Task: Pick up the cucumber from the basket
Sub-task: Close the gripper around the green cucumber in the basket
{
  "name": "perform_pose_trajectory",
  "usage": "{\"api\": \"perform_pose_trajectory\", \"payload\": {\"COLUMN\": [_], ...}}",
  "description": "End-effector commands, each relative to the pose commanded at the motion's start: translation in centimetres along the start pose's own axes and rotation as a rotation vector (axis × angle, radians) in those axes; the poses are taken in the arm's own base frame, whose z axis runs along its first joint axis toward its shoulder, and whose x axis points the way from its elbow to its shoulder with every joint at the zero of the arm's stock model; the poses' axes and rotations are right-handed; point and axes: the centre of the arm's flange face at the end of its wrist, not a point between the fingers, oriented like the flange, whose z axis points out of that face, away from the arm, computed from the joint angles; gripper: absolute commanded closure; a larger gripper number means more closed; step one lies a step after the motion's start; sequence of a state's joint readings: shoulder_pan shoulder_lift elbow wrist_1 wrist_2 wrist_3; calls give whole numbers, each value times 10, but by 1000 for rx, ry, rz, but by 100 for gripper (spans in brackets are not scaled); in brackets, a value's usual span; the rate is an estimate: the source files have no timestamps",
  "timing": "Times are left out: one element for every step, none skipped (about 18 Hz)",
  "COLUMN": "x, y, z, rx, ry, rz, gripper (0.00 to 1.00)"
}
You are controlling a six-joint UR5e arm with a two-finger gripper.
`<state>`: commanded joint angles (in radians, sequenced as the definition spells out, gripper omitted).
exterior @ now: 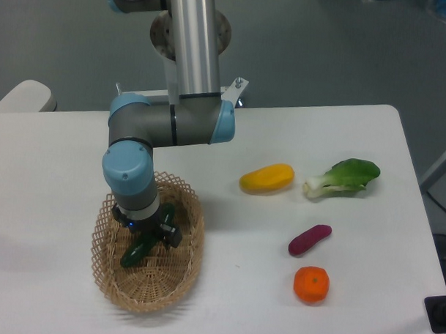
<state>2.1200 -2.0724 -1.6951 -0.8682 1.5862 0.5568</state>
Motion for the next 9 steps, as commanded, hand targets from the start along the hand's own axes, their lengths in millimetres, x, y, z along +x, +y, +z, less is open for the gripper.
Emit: {"api": "perform_pose_trajectory", "payload": {"x": [0, -1, -2, -3, -4, -5, -8, -11, -15], "y": [0, -1, -1, -1, -1, -1, -3, -6, -10], "z": [0, -1, -2, -4, -6, -8, -12, -17, -25], "rx": [-1, 1, 2, 6, 9, 13, 19, 27, 38], "ry": [-1, -2, -3, -6, -6, -8, -13, -20, -25], "rz": [0, 1, 0, -2, -2, -5, -5, -7, -5], "gripper": [68, 73, 76, 79, 80, 81, 81, 81, 81]}}
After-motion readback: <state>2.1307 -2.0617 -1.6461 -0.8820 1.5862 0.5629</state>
